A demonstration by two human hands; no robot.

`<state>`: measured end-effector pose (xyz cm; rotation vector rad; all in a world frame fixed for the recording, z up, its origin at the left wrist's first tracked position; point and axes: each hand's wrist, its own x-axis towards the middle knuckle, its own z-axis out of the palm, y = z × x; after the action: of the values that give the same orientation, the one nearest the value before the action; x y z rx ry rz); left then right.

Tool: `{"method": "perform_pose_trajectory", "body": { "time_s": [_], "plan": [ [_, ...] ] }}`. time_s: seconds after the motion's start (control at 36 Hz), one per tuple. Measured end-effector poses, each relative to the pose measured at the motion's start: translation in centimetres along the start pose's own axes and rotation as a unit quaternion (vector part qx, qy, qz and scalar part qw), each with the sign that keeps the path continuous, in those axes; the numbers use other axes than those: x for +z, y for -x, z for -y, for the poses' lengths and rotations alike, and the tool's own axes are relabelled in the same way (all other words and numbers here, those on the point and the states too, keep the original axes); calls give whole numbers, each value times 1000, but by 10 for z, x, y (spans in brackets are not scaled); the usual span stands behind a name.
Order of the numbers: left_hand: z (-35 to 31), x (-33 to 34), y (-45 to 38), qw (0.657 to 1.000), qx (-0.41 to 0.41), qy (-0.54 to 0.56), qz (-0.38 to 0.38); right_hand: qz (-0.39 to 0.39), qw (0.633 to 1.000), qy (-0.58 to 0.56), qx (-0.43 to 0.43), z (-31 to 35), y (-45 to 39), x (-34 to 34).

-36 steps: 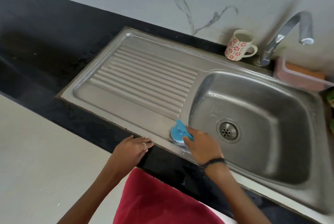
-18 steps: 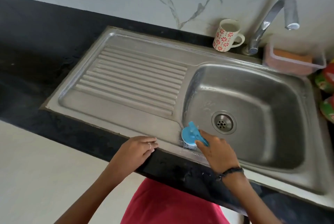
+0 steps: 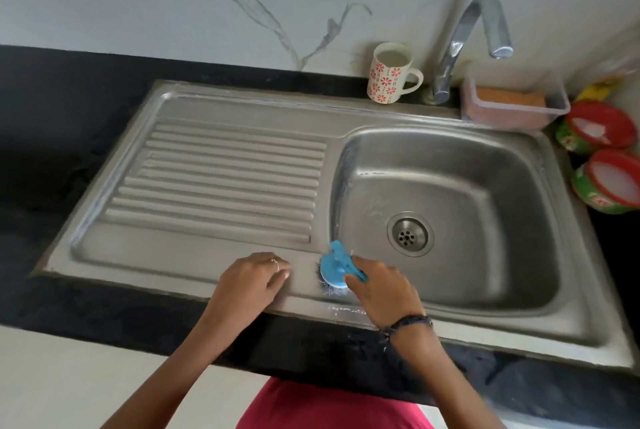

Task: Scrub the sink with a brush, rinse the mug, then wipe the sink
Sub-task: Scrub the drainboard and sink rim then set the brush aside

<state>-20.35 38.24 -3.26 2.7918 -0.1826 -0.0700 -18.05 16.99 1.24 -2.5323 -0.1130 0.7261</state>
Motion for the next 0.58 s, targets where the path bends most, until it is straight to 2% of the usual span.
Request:
{"method": "perform_pose_trajectory", "body": {
  "time_s": [0.08,0.17,0.28,0.36,0.47,0.58],
  "plan": [
    [4,-4,-17,999,-29,1,28,-15,1000,-9,14,0,9,3],
    [8,-5,-39,998,-17,-20,64,-40,999,-10,28,12,-6,6],
    [6,-9,-68,994,5,-20,109,-93,995,5,40,27,-58,-1],
    [5,-9,-85,993,31,-3,115,-124,992,-11,37,33,-105,-18],
    [10,-2,-102,991,25,-26,132,-130,990,-41,40,26,-140,-36],
    [16,6,-111,986,24,-34,163,-102,992,-59,34,11,-110,-24]
  ]
}}
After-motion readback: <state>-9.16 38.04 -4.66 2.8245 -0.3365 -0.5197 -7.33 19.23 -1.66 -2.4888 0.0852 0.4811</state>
